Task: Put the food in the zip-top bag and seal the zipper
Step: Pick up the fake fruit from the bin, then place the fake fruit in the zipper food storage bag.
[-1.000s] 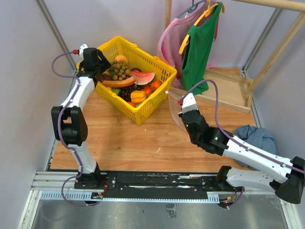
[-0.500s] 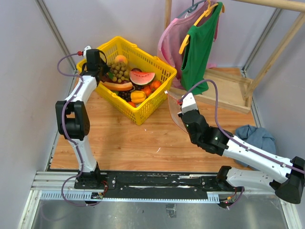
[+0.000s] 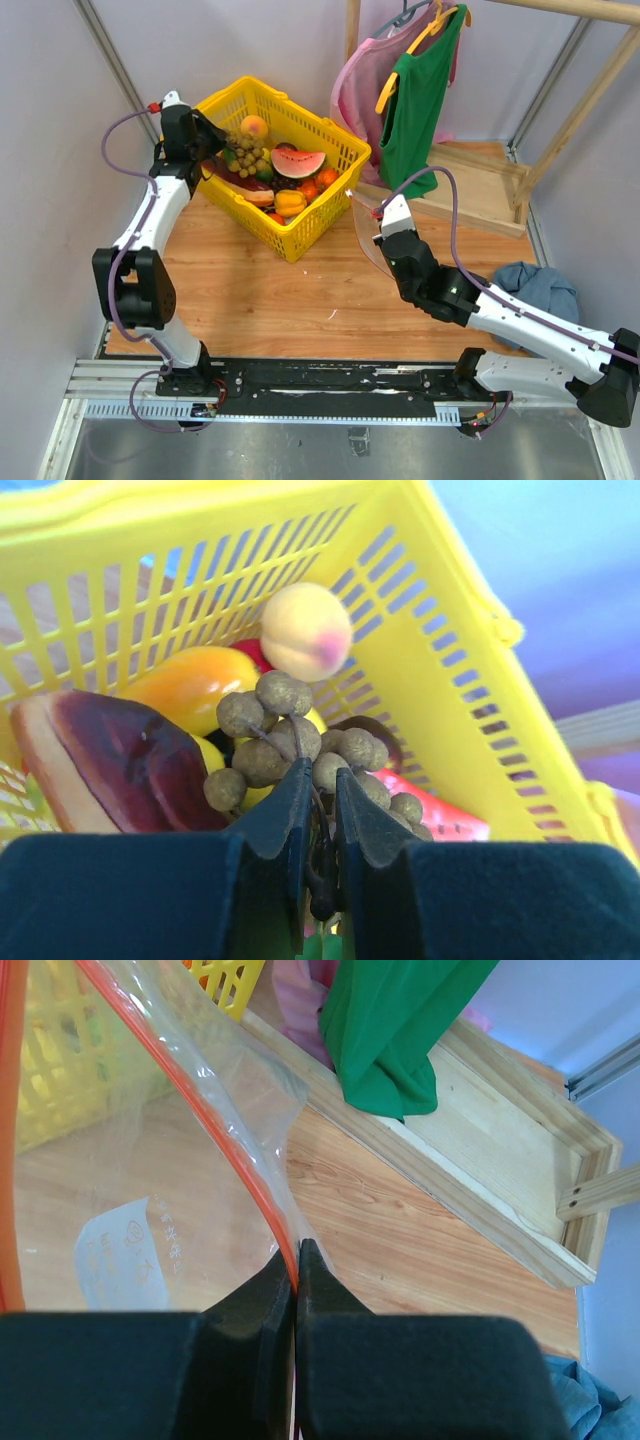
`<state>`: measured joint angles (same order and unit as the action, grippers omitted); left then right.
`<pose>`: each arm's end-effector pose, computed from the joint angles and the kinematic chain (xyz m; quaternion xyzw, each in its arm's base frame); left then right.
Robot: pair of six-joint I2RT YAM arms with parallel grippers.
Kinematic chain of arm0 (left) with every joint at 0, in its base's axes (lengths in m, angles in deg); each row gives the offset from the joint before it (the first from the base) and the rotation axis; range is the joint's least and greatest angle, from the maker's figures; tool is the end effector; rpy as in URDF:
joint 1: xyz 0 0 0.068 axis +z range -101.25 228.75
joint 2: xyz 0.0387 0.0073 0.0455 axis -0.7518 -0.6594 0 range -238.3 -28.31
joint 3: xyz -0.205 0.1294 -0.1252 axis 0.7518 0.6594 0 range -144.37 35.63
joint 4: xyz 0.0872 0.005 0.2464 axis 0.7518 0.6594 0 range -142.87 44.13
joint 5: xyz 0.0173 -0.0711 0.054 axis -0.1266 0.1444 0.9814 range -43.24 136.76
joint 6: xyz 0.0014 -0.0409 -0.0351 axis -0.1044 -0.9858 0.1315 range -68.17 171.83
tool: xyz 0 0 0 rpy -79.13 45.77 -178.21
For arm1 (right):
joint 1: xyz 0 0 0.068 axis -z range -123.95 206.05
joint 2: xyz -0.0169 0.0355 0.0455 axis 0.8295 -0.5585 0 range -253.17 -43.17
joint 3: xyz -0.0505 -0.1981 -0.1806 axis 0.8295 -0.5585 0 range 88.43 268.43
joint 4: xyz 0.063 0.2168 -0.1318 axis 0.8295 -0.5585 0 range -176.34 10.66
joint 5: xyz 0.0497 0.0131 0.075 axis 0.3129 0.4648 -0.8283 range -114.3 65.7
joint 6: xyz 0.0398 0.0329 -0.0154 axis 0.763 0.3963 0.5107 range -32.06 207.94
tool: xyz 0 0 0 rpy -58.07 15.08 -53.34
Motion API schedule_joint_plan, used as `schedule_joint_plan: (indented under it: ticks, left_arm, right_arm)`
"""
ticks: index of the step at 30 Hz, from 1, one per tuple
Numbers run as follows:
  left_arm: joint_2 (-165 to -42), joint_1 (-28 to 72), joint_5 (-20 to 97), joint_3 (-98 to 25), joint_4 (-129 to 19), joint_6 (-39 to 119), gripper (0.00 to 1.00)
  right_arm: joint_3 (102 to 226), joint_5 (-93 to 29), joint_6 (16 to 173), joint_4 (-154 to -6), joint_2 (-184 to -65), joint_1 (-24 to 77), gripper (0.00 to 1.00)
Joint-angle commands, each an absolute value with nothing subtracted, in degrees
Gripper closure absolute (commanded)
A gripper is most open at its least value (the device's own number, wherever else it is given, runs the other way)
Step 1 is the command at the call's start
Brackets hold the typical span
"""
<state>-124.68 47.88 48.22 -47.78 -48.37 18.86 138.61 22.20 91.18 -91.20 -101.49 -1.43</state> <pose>0.4060 -0.0052 0.3465 -0.2301 0.7727 -0.1623 0.5689 0.1426 0.1758 0.3291 -0.1416 0.7731 -0.0127 0.6182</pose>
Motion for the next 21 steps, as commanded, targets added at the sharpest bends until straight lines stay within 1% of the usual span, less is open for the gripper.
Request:
schedule_joint_plan:
  ticks: [1,11,17,21]
  left_arm:
    - [-117.8,47.6,43.8,-46.3,-53.9,20.1,1.0]
    - [-106.8,40.0,44.7,-45.2,-53.7,24.1,1.0]
    - [-100.1,32.5,48.9,-42.0,-53.5,22.8,1.0]
    - [-96.3,26.4,52.3,-38.9,-54.4,22.3,1.0]
  right_arm:
    - [140.0,23.0,93.3,-91.8,-101.3,-0.5,0.99]
    - [143.2,20.4,95.8,-94.1,-103.4,-0.5,0.99]
    - [144.7,19.2,97.7,-94.6,-104.6,-0.5,0.99]
    - [147.8,20.2,101.8,-99.3,-107.3,-0.5,0.99]
